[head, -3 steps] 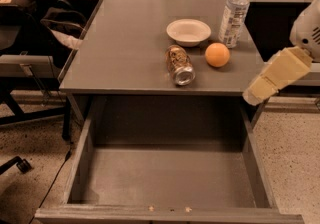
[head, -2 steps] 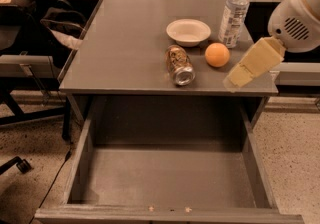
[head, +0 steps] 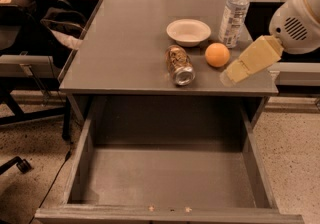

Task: Place orange can into top drawer

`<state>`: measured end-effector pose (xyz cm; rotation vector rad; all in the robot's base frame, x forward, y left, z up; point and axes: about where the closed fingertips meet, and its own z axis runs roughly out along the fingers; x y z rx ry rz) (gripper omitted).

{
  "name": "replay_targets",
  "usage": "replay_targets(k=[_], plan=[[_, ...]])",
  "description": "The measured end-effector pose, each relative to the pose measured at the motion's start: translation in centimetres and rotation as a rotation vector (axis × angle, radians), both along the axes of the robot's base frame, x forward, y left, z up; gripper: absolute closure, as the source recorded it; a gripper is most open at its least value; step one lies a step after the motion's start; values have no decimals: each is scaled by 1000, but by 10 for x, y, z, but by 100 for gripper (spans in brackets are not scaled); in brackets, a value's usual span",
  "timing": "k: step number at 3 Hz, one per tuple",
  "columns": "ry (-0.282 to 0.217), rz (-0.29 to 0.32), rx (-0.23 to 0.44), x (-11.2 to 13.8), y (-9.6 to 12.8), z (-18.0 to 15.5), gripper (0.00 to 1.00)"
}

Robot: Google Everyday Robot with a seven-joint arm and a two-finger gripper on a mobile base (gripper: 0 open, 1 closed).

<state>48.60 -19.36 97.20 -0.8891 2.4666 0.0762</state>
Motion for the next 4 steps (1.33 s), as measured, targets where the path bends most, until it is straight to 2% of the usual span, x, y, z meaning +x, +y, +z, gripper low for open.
replay_targets(k=[1,2,3,4], plan=[[19,-119,95,25,4,-8,0],[31,-204,156,53,19,-14,0],[56,-211,164,74,44,-23,0],[88,-195,170,85,68,-31,0]])
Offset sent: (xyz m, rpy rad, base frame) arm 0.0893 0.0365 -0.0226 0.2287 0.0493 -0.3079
